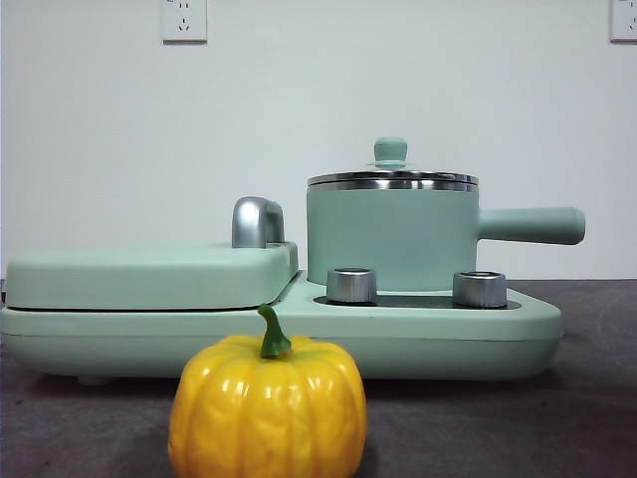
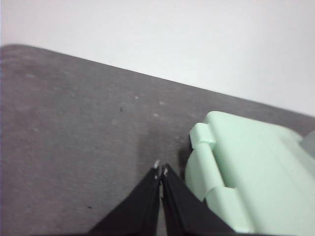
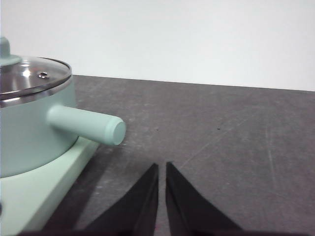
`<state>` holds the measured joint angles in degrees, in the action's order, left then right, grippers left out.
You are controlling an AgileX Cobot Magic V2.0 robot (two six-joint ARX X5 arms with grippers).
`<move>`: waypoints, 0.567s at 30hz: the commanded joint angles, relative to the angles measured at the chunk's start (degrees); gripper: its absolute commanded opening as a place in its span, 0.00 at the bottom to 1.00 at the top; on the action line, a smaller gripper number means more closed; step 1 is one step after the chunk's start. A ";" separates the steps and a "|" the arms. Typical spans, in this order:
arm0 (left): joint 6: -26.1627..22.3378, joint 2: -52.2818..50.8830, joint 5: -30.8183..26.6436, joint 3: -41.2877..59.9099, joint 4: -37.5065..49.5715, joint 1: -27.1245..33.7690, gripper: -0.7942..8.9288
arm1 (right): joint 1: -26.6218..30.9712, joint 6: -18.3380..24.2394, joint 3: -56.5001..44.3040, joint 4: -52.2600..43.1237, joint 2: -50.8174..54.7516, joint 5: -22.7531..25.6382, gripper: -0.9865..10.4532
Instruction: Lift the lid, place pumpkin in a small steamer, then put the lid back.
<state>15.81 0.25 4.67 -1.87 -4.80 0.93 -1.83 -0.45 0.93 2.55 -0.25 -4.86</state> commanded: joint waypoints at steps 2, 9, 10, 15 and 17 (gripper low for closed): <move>10.45 -0.07 0.02 1.16 0.52 -0.20 0.09 | -0.07 -1.11 -0.26 -0.44 0.04 5.40 0.11; 13.81 -0.07 0.02 1.14 -0.50 -0.20 0.09 | -0.07 -10.80 -0.26 -0.96 0.04 7.85 0.11; 13.86 -0.07 0.04 1.14 -0.39 -0.20 0.09 | -0.07 -12.39 -0.26 -1.31 0.04 7.85 0.11; 17.62 -0.04 0.09 1.07 -0.42 -0.22 0.09 | -0.09 -18.78 -0.22 -0.87 0.04 6.95 0.10; 18.21 0.04 0.11 0.72 -0.77 -0.22 0.09 | -0.09 -19.58 -0.07 -0.90 0.04 5.77 0.10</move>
<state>32.62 0.27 4.67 -1.87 -5.98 0.82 -1.83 -17.17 0.93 2.11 -0.25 1.21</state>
